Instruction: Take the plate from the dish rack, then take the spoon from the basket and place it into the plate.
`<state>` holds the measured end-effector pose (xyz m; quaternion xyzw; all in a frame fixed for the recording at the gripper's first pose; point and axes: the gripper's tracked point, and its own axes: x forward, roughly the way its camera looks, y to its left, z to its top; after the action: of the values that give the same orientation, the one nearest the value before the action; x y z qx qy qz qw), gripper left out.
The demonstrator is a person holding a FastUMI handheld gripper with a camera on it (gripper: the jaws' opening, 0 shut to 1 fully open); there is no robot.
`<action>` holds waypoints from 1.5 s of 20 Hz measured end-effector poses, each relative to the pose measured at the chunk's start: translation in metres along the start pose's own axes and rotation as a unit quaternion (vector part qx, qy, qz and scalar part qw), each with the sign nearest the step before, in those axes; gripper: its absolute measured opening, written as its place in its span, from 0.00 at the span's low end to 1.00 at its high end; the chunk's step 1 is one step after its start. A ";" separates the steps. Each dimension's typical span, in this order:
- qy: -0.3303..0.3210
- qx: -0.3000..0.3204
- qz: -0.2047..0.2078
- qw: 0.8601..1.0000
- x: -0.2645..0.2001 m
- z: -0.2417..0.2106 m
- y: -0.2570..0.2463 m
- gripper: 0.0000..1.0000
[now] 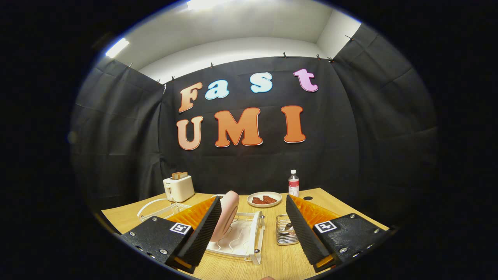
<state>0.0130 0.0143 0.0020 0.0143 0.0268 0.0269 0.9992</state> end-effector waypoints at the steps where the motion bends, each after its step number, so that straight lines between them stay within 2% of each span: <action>1: 0.003 -0.001 0.005 1.000 0.002 0.003 0.002 0.99; 10: 0.055 0.005 0.036 0.998 0.039 0.013 0.012 0.99; 13: 0.108 0.017 0.044 0.993 0.052 0.004 0.016 0.99; 17: 0.165 0.040 0.077 0.982 0.059 0.000 0.038 0.99; 21: 0.224 0.018 0.074 0.972 0.078 -0.016 0.042 0.99; 25: 0.288 0.024 0.095 0.953 0.093 -0.033 0.060 0.97; 30: 0.356 0.029 0.087 0.930 0.110 -0.062 0.065 0.92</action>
<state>0.1153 0.0868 -0.0640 0.0355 0.3805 0.1162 0.9167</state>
